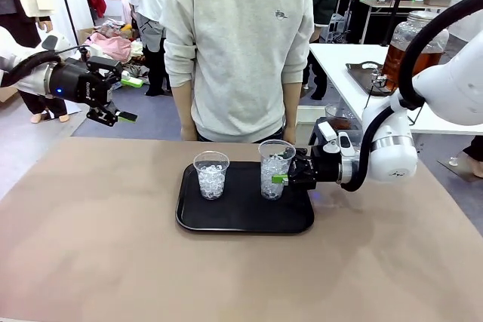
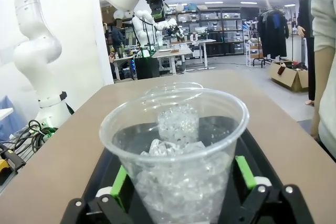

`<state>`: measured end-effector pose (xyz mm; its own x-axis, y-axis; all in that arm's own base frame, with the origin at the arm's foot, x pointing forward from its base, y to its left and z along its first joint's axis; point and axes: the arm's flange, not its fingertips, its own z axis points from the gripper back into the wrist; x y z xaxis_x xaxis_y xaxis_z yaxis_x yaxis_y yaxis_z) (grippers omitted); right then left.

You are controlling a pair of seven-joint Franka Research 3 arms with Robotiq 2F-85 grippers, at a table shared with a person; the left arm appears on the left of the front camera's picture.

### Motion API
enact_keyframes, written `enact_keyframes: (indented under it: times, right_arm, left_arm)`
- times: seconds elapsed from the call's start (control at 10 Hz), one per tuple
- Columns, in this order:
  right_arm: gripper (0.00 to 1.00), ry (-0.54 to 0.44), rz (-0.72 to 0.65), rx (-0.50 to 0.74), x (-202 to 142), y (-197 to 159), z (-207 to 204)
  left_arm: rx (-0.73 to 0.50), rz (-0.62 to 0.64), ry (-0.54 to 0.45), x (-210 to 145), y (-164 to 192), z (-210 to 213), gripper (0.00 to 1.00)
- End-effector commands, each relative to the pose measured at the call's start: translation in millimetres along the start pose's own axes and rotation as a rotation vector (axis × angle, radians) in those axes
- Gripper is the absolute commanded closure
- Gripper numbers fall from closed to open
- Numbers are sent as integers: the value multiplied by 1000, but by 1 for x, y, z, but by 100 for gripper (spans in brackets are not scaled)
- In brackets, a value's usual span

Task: Pour the drink into the iced cup.
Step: Pick up the iced cup indicated by the human and present it to them.

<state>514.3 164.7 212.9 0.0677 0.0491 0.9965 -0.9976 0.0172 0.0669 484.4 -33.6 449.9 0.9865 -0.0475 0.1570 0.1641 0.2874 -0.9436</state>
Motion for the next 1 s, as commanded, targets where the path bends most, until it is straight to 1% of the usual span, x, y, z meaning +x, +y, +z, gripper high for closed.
enact_keyframes:
  times: [0.0,0.2,0.3,0.5,0.7,0.9]
  right_arm:
    - [0,3,-41,-20,9,-5,-11]
    - [0,3,-58,-12,10,-4,-13]
    - [10,7,-65,-10,9,-4,-14]
    - [40,1,-58,-8,9,-5,-13]
    - [40,8,-61,-9,10,-4,-12]
    - [40,0,-56,18,24,-4,-4]
  left_arm:
    - [2,7,-5,0,-2,0,0]
    - [2,7,-5,0,-2,0,0]
    - [2,7,-5,0,-2,0,0]
    - [2,7,-5,0,-2,0,0]
    - [2,7,-5,0,-2,0,0]
    - [2,7,-5,0,-2,0,0]
